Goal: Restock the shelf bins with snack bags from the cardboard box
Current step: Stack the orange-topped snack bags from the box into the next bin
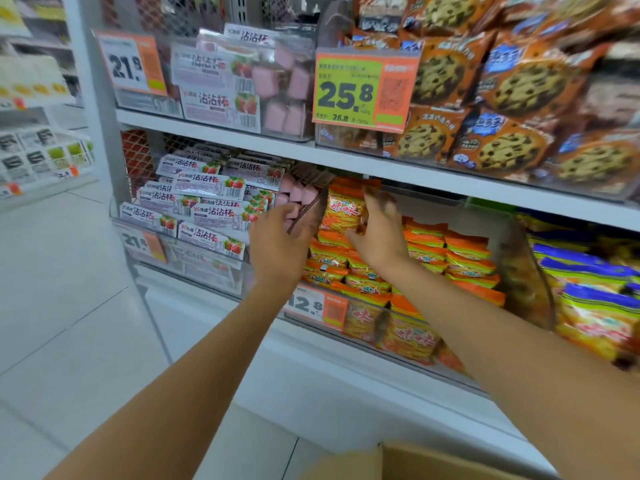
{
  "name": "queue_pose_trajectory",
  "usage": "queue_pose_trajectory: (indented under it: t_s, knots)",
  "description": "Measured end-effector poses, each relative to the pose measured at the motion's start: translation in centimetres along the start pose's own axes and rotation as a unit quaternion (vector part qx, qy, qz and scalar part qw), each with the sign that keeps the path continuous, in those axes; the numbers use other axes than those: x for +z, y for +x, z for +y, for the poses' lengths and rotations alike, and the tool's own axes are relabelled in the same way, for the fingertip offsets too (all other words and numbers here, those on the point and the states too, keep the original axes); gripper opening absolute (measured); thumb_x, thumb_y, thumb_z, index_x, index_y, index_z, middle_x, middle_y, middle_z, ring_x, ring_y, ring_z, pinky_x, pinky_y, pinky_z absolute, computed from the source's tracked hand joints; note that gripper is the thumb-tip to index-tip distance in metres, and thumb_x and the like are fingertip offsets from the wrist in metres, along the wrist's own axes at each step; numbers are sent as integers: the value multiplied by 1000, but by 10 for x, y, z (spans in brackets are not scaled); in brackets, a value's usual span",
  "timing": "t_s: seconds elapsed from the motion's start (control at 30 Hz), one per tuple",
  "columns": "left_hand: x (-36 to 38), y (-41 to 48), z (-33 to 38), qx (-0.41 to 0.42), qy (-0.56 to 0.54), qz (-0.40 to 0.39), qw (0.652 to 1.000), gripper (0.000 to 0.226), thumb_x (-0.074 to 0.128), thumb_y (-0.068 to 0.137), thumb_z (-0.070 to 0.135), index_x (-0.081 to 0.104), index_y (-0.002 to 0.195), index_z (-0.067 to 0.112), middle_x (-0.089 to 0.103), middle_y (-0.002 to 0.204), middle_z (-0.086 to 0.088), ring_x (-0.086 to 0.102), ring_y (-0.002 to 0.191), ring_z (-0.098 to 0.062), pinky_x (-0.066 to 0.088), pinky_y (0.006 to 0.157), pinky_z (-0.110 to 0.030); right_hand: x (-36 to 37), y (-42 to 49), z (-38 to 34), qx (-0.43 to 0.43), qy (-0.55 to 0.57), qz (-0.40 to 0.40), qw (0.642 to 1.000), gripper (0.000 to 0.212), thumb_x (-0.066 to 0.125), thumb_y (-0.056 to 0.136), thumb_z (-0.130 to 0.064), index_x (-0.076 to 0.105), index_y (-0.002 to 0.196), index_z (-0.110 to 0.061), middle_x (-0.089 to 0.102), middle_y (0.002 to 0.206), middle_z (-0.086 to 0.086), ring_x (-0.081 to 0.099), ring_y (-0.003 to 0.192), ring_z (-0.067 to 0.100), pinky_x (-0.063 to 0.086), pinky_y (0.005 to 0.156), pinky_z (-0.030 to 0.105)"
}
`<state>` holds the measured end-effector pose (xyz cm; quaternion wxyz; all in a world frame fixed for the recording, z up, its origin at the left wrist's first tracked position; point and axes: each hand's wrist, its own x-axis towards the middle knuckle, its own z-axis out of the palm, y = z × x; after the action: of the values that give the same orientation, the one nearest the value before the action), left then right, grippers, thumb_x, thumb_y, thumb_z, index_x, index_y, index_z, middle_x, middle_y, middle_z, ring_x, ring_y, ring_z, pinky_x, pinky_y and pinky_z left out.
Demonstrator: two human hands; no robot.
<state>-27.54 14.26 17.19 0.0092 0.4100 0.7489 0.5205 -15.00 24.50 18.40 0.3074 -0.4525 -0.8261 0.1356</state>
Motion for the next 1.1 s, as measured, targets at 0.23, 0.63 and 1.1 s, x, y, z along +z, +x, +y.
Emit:
queue_pose_trajectory:
  t_s: [0.23, 0.63, 1.1]
  knots:
    - [3, -105, 40, 1, -51, -112, 992, 18, 64, 88, 15, 60, 102, 25, 60, 83, 4, 56, 70, -11, 44, 63, -27, -74, -108, 24, -64, -51, 16, 997, 12, 57, 85, -14, 67, 91, -18, 49, 83, -6, 58, 80, 23, 50, 67, 35]
    - [75, -290, 47, -76, 55, -409, 908, 5, 65, 91, 24, 64, 95, 21, 66, 105, 0, 62, 95, -18, 49, 80, -28, -95, -335, 178, 115, -46, -203, 971, 17, 60, 87, -21, 65, 103, -23, 59, 99, -6, 60, 95, 18, 50, 81, 34]
    - [206, -401, -119, -141, 285, -532, 785, 31, 48, 98, 14, 61, 126, 8, 63, 125, -18, 57, 115, -36, 46, 93, -37, -5, -481, 334, 349, 39, -330, 876, 15, 61, 88, -10, 70, 96, -20, 70, 98, 0, 66, 90, 18, 55, 83, 36]
